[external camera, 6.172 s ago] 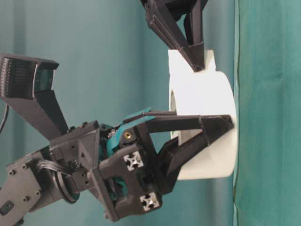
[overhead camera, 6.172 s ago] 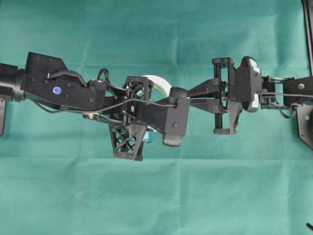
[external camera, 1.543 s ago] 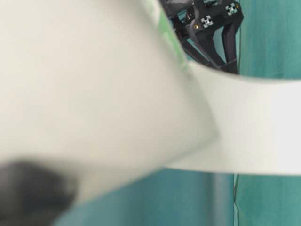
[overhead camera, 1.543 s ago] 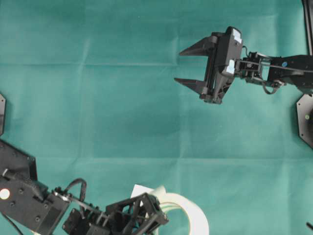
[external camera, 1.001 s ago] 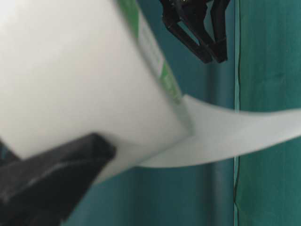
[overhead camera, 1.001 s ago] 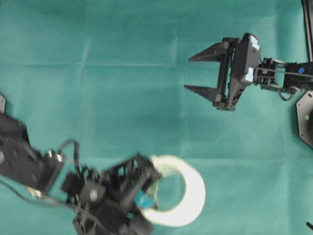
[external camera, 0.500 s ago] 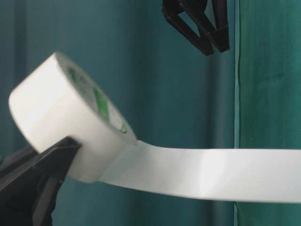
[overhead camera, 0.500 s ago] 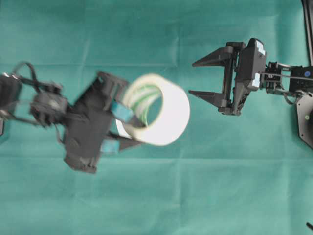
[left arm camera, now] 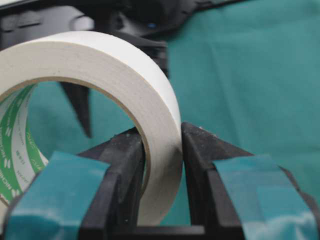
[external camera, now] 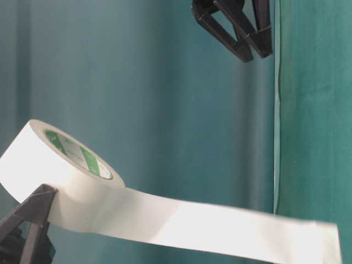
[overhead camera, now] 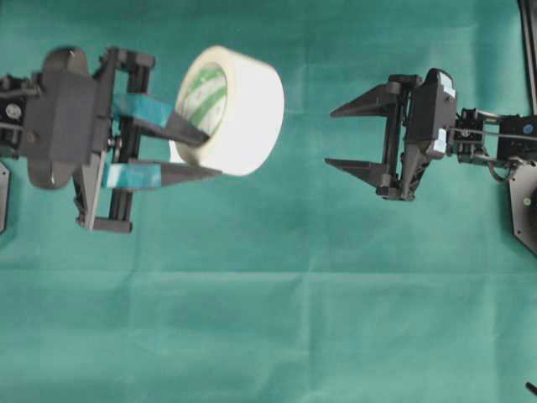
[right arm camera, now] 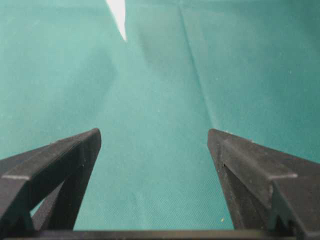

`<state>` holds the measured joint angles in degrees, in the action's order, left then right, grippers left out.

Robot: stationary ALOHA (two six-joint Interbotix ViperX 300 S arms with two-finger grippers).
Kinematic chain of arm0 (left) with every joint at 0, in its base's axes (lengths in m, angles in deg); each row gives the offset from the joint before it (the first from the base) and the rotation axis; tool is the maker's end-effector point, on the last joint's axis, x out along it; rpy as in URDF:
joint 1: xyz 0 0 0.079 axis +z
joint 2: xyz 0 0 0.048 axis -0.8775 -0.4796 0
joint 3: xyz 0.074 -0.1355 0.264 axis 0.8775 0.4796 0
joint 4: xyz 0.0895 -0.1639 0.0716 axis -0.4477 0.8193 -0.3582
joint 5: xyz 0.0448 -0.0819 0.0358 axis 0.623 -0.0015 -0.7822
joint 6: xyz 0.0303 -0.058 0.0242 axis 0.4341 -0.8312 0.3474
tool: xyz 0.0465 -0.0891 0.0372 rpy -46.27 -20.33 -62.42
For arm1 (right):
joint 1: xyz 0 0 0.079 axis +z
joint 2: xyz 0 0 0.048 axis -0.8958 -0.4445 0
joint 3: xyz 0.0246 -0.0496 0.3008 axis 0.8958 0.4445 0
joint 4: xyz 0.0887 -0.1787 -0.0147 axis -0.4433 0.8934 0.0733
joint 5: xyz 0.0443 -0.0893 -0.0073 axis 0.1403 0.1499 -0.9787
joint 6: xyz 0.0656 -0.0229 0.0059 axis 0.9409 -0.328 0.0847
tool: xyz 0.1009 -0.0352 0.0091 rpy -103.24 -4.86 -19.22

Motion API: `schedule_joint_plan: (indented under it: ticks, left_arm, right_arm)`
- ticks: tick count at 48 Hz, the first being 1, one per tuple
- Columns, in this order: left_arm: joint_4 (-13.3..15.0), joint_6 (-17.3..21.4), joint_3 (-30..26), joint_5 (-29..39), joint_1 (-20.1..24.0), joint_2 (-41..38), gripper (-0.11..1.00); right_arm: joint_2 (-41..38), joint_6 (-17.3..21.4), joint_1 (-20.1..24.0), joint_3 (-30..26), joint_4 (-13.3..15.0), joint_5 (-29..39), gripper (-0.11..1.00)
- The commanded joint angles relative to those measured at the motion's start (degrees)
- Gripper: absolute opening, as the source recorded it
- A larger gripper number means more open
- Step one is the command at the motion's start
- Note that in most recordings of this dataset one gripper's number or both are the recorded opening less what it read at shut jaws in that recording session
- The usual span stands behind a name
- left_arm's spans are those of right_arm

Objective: Peel off the duct tape with your right arm.
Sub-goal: 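Bring the left gripper holding the roll back toward the center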

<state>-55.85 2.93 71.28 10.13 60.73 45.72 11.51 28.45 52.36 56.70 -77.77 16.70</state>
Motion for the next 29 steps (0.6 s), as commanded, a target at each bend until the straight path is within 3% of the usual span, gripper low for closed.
schedule_joint_plan:
  ticks: [1,29]
  left_arm:
    - [-0.1,0.1,-1.0,-0.8,0.9,1.1,0.20]
    - [-0.1,0.0,-1.1,-2.3,2.6,-4.6,0.20]
  right_arm:
    - [1.0,0.1,0.2,-0.1,-0.2,-0.4,0.63]
    - [1.0,1.3,0.8,0.4,-0.2,-0.5,0.63]
